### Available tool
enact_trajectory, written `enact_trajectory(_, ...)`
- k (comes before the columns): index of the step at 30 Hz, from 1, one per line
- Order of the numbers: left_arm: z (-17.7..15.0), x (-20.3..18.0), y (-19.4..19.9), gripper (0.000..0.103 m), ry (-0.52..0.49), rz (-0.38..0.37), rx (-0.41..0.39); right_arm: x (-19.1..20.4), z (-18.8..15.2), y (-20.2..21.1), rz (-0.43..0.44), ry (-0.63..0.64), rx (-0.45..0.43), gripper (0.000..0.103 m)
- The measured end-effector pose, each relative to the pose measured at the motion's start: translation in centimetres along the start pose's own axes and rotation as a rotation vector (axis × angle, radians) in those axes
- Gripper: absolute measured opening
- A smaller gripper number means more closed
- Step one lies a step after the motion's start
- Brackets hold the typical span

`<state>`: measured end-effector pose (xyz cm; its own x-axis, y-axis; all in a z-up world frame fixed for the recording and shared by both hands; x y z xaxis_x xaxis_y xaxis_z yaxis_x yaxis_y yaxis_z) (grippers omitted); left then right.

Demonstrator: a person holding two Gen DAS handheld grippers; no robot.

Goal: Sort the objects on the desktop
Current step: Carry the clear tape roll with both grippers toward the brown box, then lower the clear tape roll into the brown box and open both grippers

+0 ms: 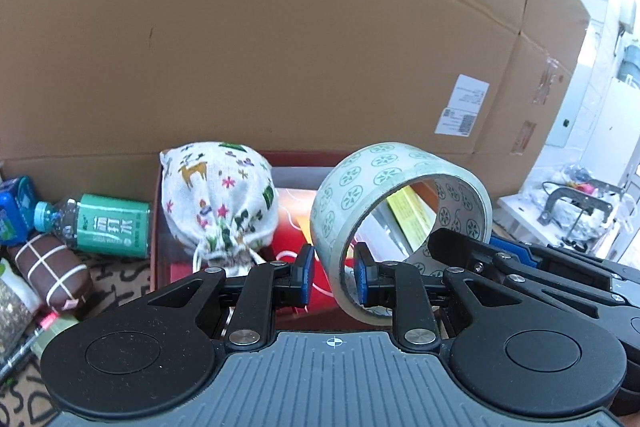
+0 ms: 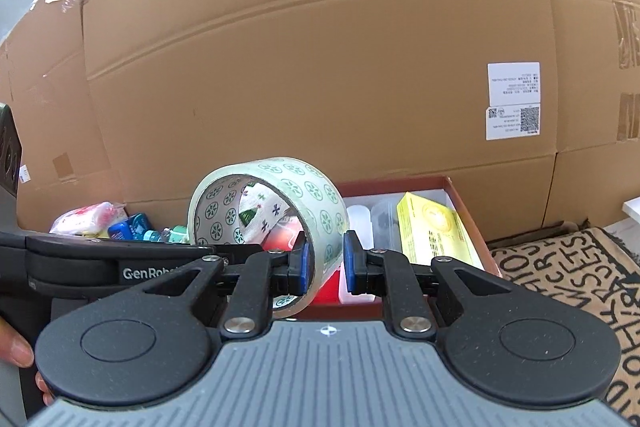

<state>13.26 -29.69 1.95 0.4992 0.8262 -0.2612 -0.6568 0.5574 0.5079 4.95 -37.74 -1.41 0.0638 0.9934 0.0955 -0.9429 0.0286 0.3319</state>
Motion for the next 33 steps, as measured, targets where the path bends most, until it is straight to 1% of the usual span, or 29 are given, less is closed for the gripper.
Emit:
enact_trajectory(4,0.6,0.3,-1.6,0.021,-0.009,0.008,0.024,-0.4,0.6,-1.5,-0.008,0.005,0.014,0.02)
enact_trajectory(7,0.5,0.8,-3.0,0.021,0.002,0.013,0.051,-0.7,0.3,-2.7,-0.007,-0.004,0.035,0.02)
enact_trajectory(11,0.3,1.6,-4.0,0.021,0.017,0.016,0.067,-1.0,-0.2,-3.9,-0.001,-0.019,0.048,0.02)
enact_trajectory(12,0.3,1.6,-4.1,0.025,0.015,0.015,0.066,-1.1,-0.3,-4.0,0.002,-0.023,0.043,0.021)
enact_trajectory(13,0.3,1.7,-4.1,0.026,0.014,0.014,0.066,-1.1,-0.3,-4.2,0.006,-0.029,0.04,0.022)
enact_trajectory(14,0.4,1.7,-4.2,0.03,0.012,0.013,0.066,-1.2,-0.3,-4.3,0.005,-0.032,0.039,0.022)
enact_trajectory(20,0.6,1.6,-4.4,0.031,0.011,0.01,0.063,-1.6,-0.1,-4.7,0.007,-0.051,0.035,0.023)
enact_trajectory(21,0.7,1.6,-4.4,0.031,0.014,0.01,0.064,-1.6,0.0,-4.6,0.006,-0.052,0.031,0.025)
enact_trajectory(22,0.9,1.6,-4.4,0.031,0.015,0.011,0.064,-1.6,0.1,-4.6,0.006,-0.052,0.028,0.03)
enact_trajectory(23,1.0,1.5,-4.3,0.031,0.014,0.013,0.057,-1.6,0.3,-4.5,0.002,-0.047,0.025,0.034)
enact_trajectory(24,1.2,1.5,-4.2,0.033,0.013,0.015,0.049,-1.5,0.4,-4.3,-0.002,-0.038,0.021,0.039)
enact_trajectory(26,1.4,1.5,-3.9,0.034,0.011,0.019,0.039,-1.4,0.6,-3.9,-0.008,-0.02,0.012,0.045)
enact_trajectory(27,1.4,1.6,-3.8,0.034,0.012,0.019,0.038,-1.4,0.6,-3.6,-0.01,-0.016,0.007,0.051)
enact_trajectory(28,1.4,1.7,-3.7,0.028,0.013,0.02,0.037,-1.4,0.4,-3.3,-0.011,-0.018,0.002,0.055)
enact_trajectory(33,1.3,1.7,-3.3,0.028,0.011,0.04,0.018,-1.3,0.2,-1.7,-0.022,-0.02,-0.038,0.053)
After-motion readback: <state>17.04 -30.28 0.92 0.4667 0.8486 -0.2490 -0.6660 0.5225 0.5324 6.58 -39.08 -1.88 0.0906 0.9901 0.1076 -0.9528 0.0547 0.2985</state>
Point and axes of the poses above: each gripper's, at about its wrist camera, not at the fingertips, and y roughly against the way its jaws point, x to its left, z to its top, the point moved 6 cm from there along -y, roughly the way its jaws point, and after that the axes turned 5 degrees about y, right-handed, at the moved point
